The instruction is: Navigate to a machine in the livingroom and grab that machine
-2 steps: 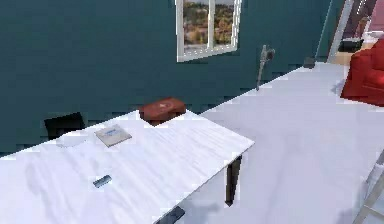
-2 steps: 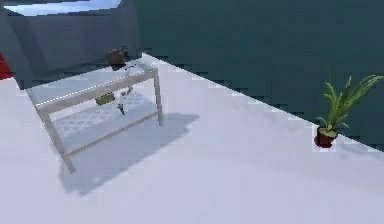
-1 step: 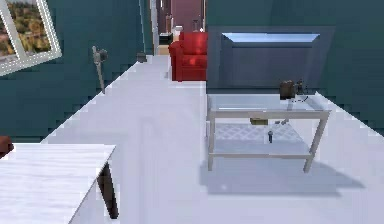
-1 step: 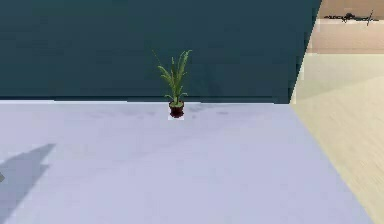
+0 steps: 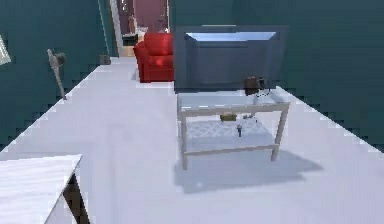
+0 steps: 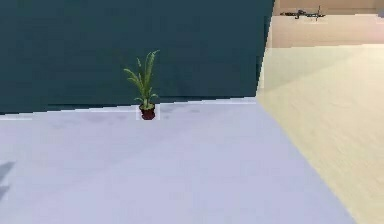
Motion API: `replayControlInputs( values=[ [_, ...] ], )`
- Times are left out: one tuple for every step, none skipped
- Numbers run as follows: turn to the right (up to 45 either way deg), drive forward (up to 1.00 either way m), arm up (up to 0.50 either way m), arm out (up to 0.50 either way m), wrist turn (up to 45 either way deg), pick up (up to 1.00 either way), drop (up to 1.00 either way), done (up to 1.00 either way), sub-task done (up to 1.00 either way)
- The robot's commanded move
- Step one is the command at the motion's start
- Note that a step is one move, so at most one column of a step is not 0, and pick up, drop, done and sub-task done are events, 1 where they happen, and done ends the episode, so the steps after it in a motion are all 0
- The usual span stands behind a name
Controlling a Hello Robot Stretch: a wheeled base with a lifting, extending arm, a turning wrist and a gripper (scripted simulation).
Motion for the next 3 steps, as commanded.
replayControlInputs(
  values=[
    [0.0,0.05,0.0,0.0,0.0,0.0,0.0,0.0,0.0],
    [-45.0,0.0,0.0,0.0,0.0,0.0,0.0,0.0,0.0],
    [-45.0,0.0,0.0,0.0,0.0,0.0,0.0,0.0,0.0]
  ],
)
